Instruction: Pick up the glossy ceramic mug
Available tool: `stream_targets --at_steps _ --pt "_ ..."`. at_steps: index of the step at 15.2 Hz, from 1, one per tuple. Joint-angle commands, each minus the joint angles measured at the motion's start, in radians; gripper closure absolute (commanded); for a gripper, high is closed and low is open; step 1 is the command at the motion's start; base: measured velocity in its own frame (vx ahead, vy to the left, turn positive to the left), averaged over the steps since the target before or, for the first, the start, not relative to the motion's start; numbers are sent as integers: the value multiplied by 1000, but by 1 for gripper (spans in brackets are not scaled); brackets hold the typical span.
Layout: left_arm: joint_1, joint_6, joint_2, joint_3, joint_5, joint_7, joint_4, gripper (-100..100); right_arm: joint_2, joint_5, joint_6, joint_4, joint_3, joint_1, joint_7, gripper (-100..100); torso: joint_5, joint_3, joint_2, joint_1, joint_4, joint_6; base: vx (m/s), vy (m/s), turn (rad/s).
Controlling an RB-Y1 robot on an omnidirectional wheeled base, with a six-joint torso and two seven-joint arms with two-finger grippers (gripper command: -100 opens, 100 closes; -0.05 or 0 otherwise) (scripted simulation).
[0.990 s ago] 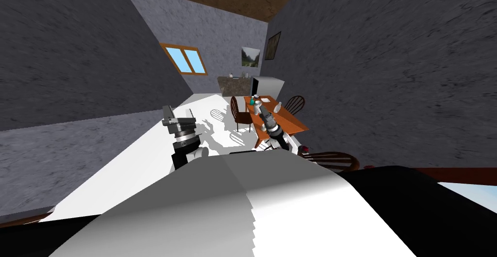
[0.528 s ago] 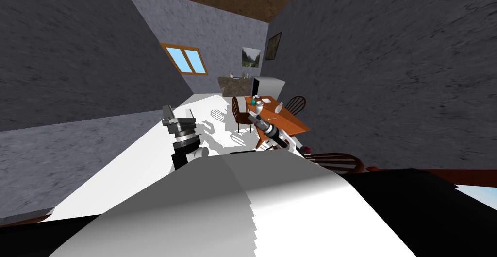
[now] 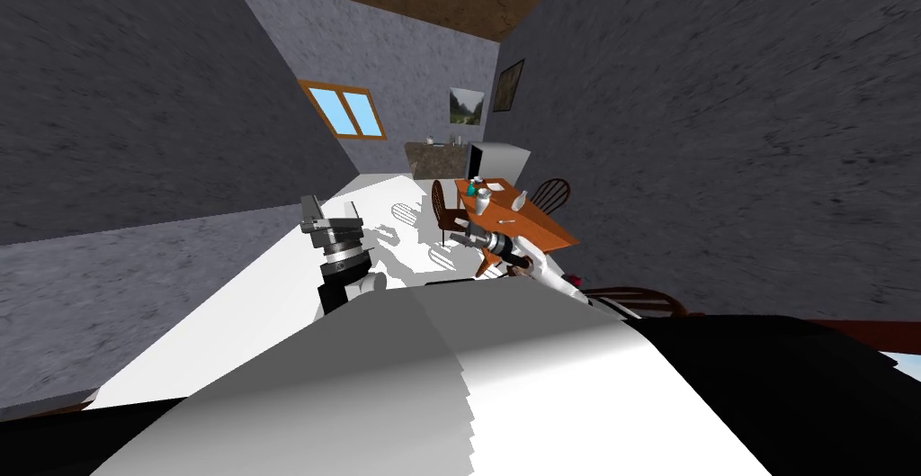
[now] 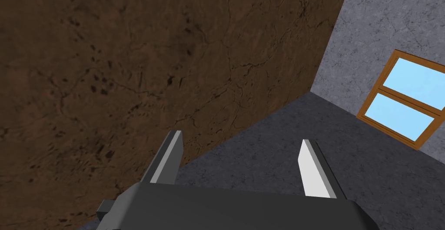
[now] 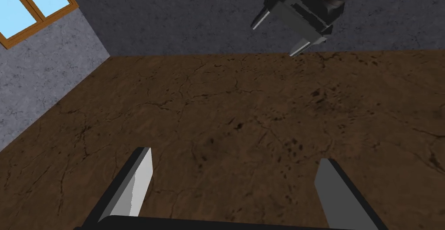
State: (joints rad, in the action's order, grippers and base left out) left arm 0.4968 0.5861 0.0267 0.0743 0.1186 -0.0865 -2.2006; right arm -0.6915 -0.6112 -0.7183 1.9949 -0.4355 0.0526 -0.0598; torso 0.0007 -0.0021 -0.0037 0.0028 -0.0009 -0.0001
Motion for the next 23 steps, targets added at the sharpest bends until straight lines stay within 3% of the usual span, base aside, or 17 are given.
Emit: stream_targets --at_steps 1,2,4,5,6,7,9,11,12,14,15,17,18,19,20,22,23 --pt "0 0 0 0 0 0 0 0 -39 -49 -3 -26 -24 -30 0 -100 0 0 0 0 0 0 44 33 8" --pt "0 0 0 0 0 0 0 0 -68 -74 -12 -62 -60 -65 4 -100 0 0 0 0 0 0 53 31 11" --pt "0 0 0 0 0 0 0 0 -85 -103 -12 -64 -60 -67 4 -100 0 -1 -1 -1 0 0 48 27 8" --pt "0 0 0 0 0 0 0 0 -125 -134 -20 -103 -97 -104 8 -100 0 0 0 -1 0 0 54 24 4" --pt "0 0 0 0 0 0 0 0 -130 -157 -20 -103 -97 -104 8 -100 0 -1 -1 -1 0 0 61 28 14" --pt "0 0 0 0 0 0 0 0 -153 -183 -28 -141 -134 -141 12 -100 0 -1 -1 -1 0 0 64 41 16" --pt "0 0 0 0 0 0 0 0 -173 -214 -28 -141 -134 -141 12 -100 0 -1 -2 -1 0 0 58 26 8" --pt "0 0 0 0 0 0 0 0 -216 -269 -36 -180 -172 -177 17 -100 0 -1 -1 -1 0 0 57 20 13" --pt "0 0 0 0 0 0 0 0 -241 -295 -43 -219 -210 -212 21 -100 0 -1 -1 -2 0 0 76 11 19" --pt "0 0 0 0 0 0 0 0 -258 -324 -43 -219 -210 -212 21 -100 0 -1 -2 -2 0 0 68 12 11" --pt "0 0 0 0 0 0 0 0 -298 -355 -50 -258 -248 -246 26 -100 -1 -1 -2 -2 0 0 63 16 16" --pt "0 0 0 0 0 0 0 0 -298 -379 -50 -258 -248 -246 26 -100 0 -1 -2 -2 0 0 54 11 10" --pt "0 0 0 0 0 0 0 0 -336 -414 -57 -294 -286 -279 31 -100 -1 -1 -1 -2 0 0 53 3 17" --pt "0 0 0 0 0 0 0 0 -336 -433 -57 -296 -286 -279 31 -100 -1 -1 -1 -3 0 0 61 4 19" --pt "0 0 0 0 0 0 0 0 -368 -460 -63 -333 -324 -310 35 -100 -1 -1 -1 -3 0 0 77 11 30" --pt "0 0 0 0 0 0 0 0 -372 -486 -63 -333 -324 -310 35 -100 0 -1 -2 -3 0 0 75 3 11" --pt "0 0 0 0 0 0 0 0 -406 -521 -69 -365 -362 -340 40 -100 -1 -1 -2 -3 0 0 75 5 21"
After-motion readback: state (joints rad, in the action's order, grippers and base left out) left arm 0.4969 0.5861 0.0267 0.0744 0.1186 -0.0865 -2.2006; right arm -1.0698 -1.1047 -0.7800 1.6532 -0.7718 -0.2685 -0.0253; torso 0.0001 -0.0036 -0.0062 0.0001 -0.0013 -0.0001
